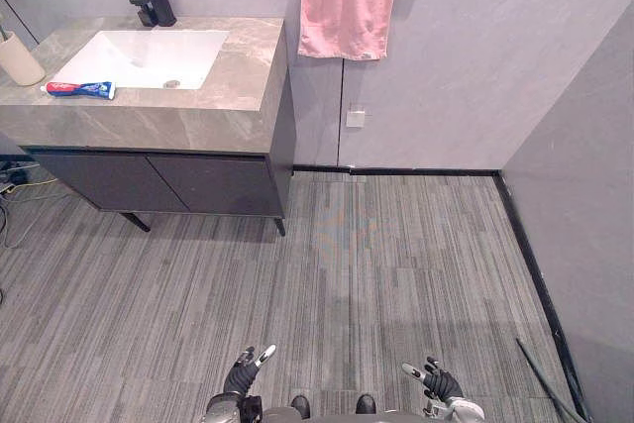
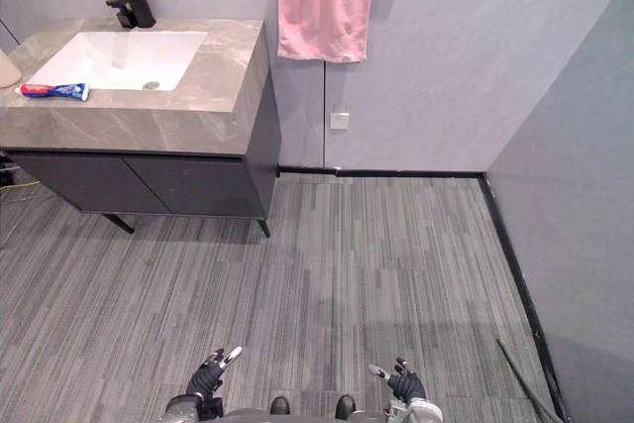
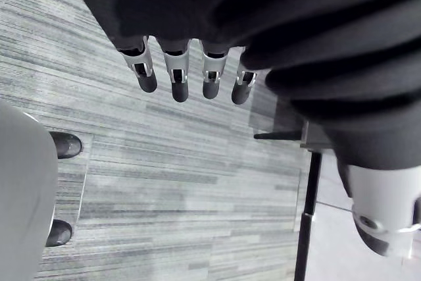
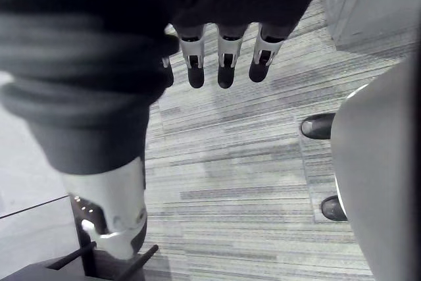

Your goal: Organize washtable

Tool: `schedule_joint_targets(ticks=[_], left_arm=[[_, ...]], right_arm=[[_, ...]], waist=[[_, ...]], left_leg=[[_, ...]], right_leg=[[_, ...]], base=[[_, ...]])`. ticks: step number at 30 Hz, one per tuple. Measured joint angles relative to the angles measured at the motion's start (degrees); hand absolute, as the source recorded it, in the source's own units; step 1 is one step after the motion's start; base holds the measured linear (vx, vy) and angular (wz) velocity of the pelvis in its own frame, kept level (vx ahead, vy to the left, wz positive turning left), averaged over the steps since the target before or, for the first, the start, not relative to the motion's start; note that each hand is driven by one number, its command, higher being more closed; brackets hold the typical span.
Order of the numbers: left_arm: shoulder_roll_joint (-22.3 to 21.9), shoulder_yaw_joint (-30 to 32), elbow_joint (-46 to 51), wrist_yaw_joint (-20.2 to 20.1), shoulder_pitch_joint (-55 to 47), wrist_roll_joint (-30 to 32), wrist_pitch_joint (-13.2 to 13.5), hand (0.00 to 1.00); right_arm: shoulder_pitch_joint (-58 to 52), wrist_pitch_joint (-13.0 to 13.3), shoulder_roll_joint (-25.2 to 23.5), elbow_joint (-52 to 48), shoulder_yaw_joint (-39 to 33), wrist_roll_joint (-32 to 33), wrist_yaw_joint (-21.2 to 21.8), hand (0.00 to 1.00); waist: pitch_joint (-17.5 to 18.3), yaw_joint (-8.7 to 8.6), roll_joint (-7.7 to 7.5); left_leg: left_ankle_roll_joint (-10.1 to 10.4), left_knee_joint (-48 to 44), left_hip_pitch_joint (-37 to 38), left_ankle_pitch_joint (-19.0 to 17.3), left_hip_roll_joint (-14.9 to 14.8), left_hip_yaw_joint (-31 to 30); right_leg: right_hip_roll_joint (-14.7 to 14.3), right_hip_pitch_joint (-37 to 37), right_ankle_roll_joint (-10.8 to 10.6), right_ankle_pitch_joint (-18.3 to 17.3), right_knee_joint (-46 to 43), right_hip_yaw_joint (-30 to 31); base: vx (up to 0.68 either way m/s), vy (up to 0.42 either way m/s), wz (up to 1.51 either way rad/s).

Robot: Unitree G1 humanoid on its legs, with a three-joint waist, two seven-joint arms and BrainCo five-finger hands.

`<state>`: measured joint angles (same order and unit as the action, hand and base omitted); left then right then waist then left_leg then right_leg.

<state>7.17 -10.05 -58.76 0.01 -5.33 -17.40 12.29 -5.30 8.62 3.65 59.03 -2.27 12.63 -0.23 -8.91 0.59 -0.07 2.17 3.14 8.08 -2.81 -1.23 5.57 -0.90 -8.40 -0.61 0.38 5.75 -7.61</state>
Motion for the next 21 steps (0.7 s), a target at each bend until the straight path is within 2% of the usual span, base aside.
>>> schedule_joint_targets(ticks=[10,14,21], left_arm=[[0.14,-0.85,0.18,2.20,0.19,2.06,0.07,0.00],[0.05,-0.82,-0.18,3.85,0.20,2.21,0.04,0.00],[0.05,-0.58,-0.49,3.99,0.25,2.31,-0.17,0.00]], right_arm=[[-0.17,-0.02,-0.14,-0.37,0.02,0.33,-0.69,0.00],[-0.18,-0.04,-0.24,-0.30,0.02,2.64,-0.50,0.00],[-0.16,-0.07,-0.29,-0.26,0.01,4.07,0.47,0.00]], waist=[[0.06,-0.05,-0.10],[0.06,-0.24,-0.23],[0.09,-0.83,-0.38]], left_leg=[[0.00,0.53,0.39,-0.02,-0.13,1.20],[0.00,0.52,1.27,-0.02,-0.08,1.41],[0.00,0.52,1.48,-0.02,0.04,2.16]], right_leg=[[-0.16,0.47,-0.03,0.00,-0.07,1.26],[-0.12,-0.38,-0.08,0.00,-0.08,1.24],[0.00,-0.39,-0.16,0.05,-0.07,1.50]], base=[[0.01,-0.005,-0.09],[0.00,0.000,-0.01],[-0.04,-0.008,-0.03]])
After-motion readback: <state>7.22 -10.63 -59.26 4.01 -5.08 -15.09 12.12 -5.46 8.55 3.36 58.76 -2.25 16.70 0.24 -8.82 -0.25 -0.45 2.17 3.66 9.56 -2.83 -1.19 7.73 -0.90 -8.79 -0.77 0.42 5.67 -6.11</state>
